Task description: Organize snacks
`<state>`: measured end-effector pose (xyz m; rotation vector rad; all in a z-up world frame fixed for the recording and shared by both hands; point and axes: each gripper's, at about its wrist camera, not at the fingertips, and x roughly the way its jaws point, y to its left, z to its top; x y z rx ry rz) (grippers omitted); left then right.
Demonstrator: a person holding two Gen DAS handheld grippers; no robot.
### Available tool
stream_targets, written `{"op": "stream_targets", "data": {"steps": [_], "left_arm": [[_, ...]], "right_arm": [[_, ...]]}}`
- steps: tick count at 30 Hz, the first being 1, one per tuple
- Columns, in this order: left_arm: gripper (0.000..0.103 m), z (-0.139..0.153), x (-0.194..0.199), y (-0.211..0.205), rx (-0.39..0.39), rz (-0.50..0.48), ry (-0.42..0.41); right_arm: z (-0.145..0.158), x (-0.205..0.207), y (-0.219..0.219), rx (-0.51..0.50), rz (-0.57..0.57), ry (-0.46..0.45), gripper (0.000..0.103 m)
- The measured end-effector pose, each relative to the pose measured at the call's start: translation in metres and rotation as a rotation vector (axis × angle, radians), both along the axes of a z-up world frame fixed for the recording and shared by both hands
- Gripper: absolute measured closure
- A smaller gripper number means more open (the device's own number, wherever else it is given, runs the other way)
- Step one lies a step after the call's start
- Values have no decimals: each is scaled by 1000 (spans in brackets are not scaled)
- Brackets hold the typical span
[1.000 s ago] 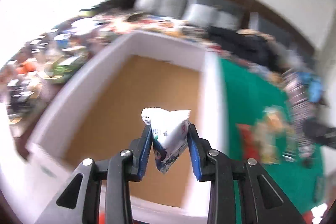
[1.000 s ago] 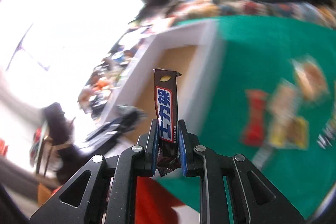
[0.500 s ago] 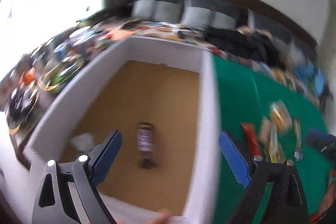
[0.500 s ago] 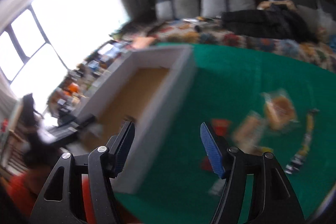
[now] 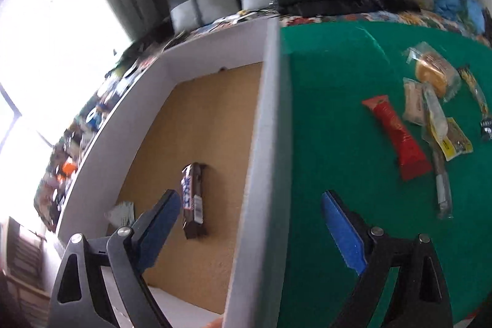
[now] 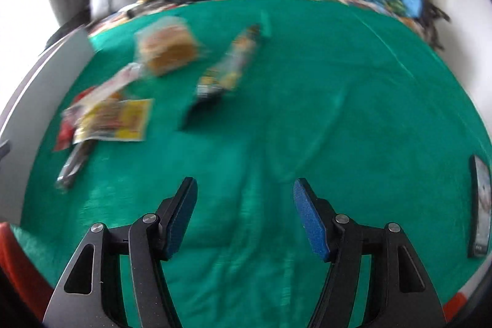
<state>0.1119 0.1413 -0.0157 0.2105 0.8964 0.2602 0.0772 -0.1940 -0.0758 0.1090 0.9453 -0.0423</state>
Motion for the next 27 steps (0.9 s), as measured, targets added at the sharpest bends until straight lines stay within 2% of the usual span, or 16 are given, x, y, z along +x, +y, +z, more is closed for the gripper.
{"op": "stream_targets", "data": {"steps": [3,5,6,7,9,11,13,15,19,23,27], "left_arm": [[11,6,-6,1,-17,18,-30],[11,21,-16,-7,8,38,-120],[11,35,-28,-15,27,48,-214],[9,44,-36,-21,27,49,-272],[0,63,-54,-37,-11,32,-384],[0,72,-64,-53,-66,5,-427],[0,70,-65,-68,-134,-37,-385],[0,57,-63,-81,-195,-69,-315],[0,-3,-51,-97,-301,-74,-111],[0,-48,-36,-99,-291,-46,15],[0,-72,-29,-94,-301,-30,54]], "right_arm": [[-3,1,-15,-1,-40,-1,35],[-6,5,-20,-14,-58,7,35],[-8,5,-20,-16,-64,11,35],[-10,7,-22,-20,-71,17,35],[-14,7,-26,-25,-76,30,35],[-16,10,-27,-40,-74,33,34],[-16,13,-26,-55,-65,33,33],[-17,18,-22,-64,-64,35,28],[-19,22,-17,-75,-87,19,20],[-20,24,-14,-77,-96,7,14],[-23,22,-14,-77,-87,-26,11]]}}
